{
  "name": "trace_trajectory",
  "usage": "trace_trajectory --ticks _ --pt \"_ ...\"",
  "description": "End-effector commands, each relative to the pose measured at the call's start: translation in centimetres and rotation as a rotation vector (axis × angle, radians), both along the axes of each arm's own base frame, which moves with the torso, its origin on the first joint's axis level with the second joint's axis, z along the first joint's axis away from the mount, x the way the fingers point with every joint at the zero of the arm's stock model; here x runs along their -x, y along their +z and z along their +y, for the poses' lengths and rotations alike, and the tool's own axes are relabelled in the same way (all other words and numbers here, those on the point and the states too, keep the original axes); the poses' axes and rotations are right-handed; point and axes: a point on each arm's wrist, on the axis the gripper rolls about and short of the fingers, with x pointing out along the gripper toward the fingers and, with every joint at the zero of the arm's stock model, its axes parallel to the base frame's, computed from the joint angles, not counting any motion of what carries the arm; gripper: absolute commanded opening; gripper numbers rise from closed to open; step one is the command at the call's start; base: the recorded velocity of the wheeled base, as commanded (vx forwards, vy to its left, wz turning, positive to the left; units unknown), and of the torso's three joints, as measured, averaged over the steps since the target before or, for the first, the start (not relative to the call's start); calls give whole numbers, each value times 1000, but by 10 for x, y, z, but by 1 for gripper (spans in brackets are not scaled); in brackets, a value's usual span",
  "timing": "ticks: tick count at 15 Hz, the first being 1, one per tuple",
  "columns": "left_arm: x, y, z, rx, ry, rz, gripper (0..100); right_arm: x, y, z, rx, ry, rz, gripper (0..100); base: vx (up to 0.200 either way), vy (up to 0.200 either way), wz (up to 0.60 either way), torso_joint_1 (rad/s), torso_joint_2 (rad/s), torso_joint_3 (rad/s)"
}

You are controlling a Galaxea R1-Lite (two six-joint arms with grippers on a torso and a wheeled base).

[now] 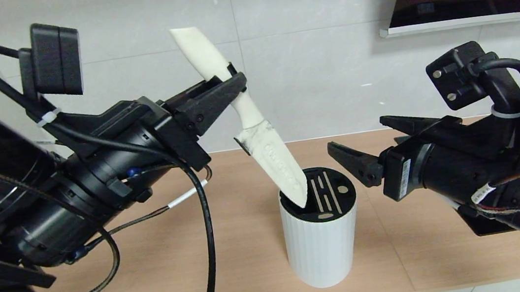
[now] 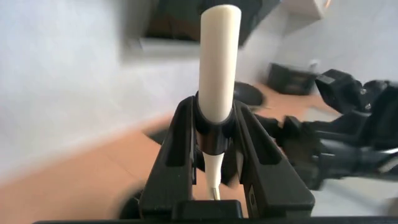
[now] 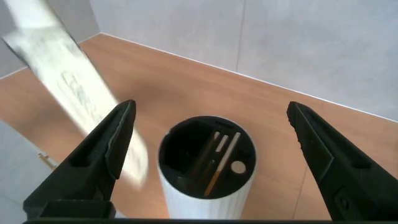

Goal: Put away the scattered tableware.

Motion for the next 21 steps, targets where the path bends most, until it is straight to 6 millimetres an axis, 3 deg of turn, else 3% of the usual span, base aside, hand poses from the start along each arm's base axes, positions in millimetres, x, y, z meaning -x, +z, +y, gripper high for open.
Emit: trace_trajectory --ticks 1,6,16,21 --pt "-11 -9 -2 -14 19 -29 0 -4 -2 -1 5 -12 4 100 0 0 0 0 0 0" --pt "-37 -40 -20 -53 45 -120 0 -6 -5 1 13 -15 12 100 0 0 0 0 0 0" --pt "-41 -68 -33 -102 14 -48 0 -8 -8 3 24 -18 21 100 0 0 0 0 0 0" --pt "-47 -95 -46 -141 -11 9 0 -9 -11 4 29 -20 26 100 0 0 0 0 0 0"
